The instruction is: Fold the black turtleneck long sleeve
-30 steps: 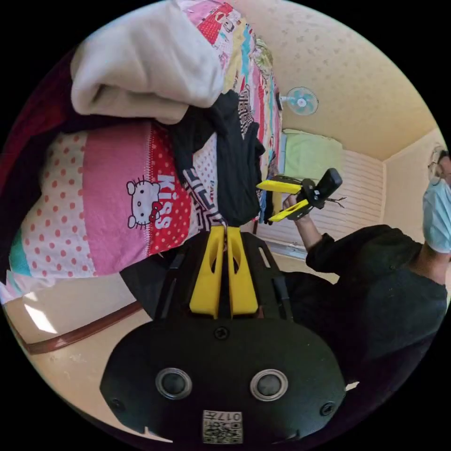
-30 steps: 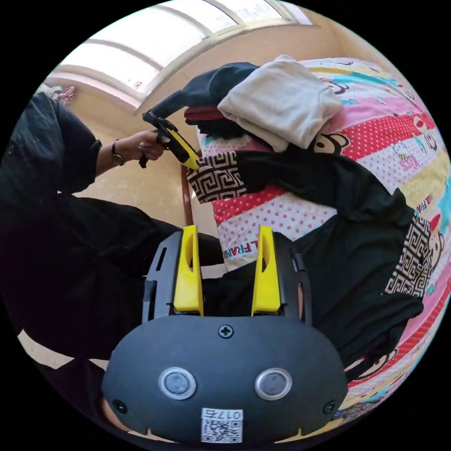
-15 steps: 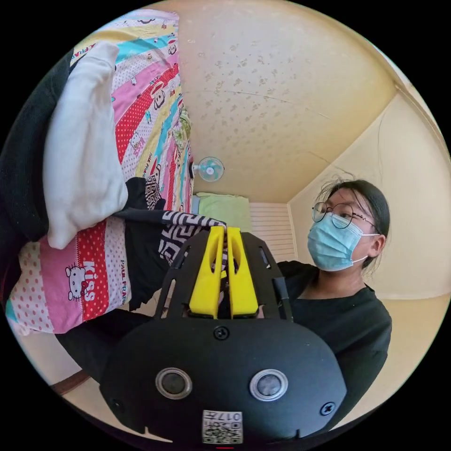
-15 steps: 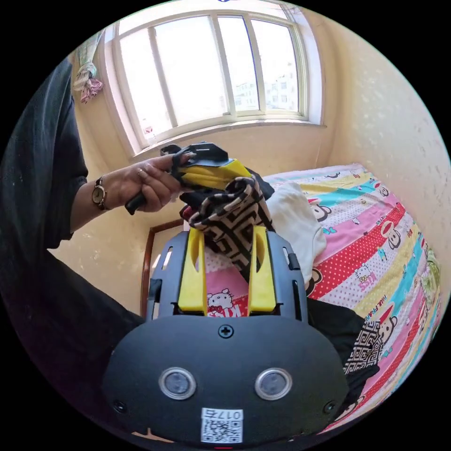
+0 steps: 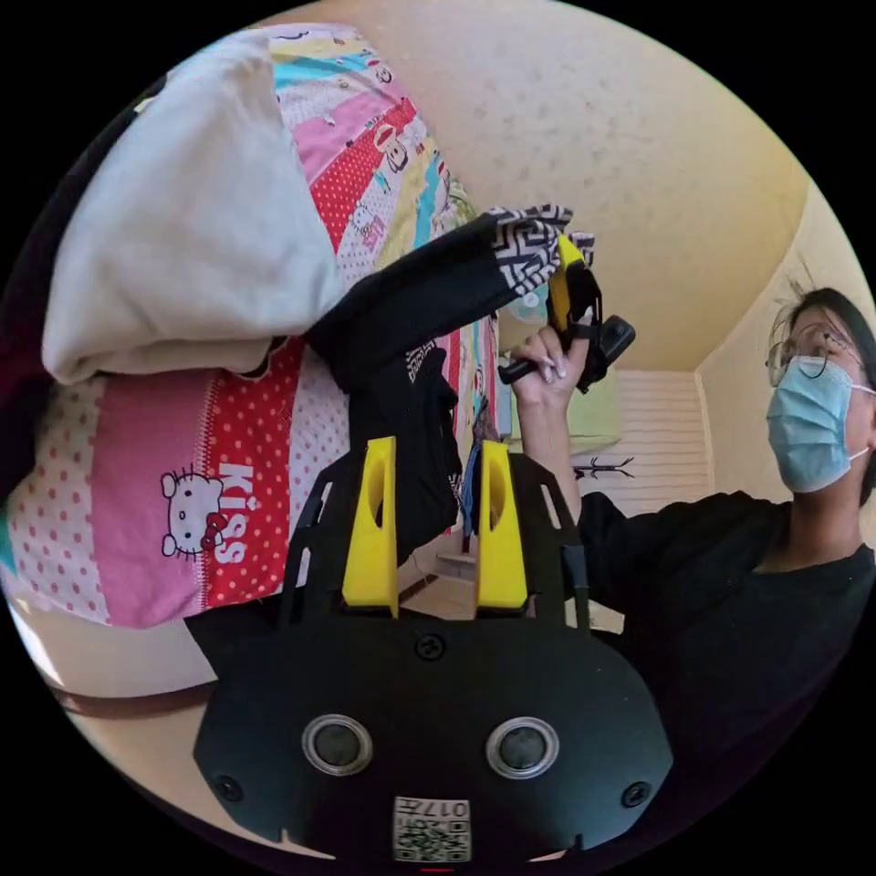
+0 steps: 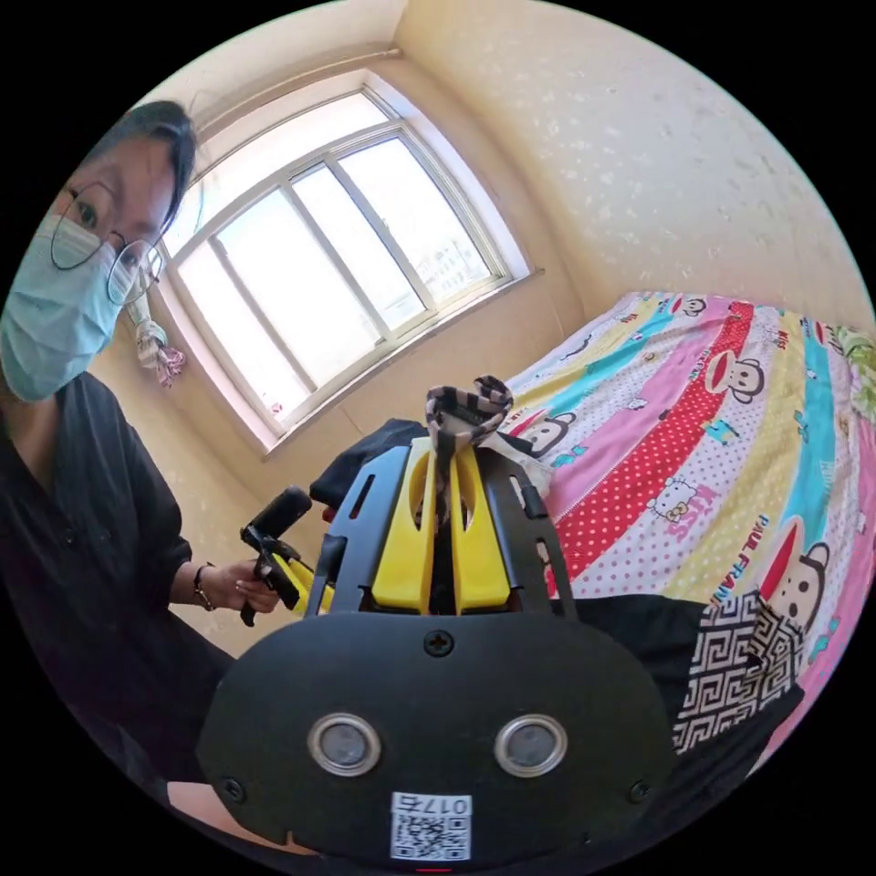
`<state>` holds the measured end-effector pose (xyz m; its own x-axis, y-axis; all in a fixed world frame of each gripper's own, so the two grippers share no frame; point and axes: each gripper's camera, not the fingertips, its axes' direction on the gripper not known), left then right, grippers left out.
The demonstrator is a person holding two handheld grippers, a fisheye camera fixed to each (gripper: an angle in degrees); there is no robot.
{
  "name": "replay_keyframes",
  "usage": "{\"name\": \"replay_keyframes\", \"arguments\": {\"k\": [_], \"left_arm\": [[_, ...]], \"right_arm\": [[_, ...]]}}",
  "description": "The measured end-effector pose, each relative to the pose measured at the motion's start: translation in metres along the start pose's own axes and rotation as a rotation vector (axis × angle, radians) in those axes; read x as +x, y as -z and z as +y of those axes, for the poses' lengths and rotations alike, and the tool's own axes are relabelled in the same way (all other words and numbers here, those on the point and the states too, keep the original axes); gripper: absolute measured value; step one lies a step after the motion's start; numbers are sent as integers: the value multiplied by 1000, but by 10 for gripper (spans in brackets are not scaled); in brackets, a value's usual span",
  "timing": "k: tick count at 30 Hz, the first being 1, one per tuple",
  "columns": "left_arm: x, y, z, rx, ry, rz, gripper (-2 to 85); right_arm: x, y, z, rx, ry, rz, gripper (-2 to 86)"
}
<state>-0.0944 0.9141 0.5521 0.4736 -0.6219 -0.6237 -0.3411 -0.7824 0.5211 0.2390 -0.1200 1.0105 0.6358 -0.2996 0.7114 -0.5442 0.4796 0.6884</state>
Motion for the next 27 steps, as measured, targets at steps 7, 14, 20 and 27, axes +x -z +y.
{"name": "replay_keyframes", "arguments": {"k": [7, 14, 20, 27], "left_arm": [[-22, -168, 22, -230, 66, -215, 136], [-23, -229, 31, -292, 108, -473, 158], [-26, -291, 33, -523, 65, -682, 43], [-19, -236, 37, -560, 136, -677, 8]], "right_arm": [[149, 148, 92, -48, -416, 513, 45], [119, 231, 156, -288, -632, 526, 105], [33, 233, 245, -725, -832, 449, 59], [-33, 288, 208, -690, -842, 290, 25]]}}
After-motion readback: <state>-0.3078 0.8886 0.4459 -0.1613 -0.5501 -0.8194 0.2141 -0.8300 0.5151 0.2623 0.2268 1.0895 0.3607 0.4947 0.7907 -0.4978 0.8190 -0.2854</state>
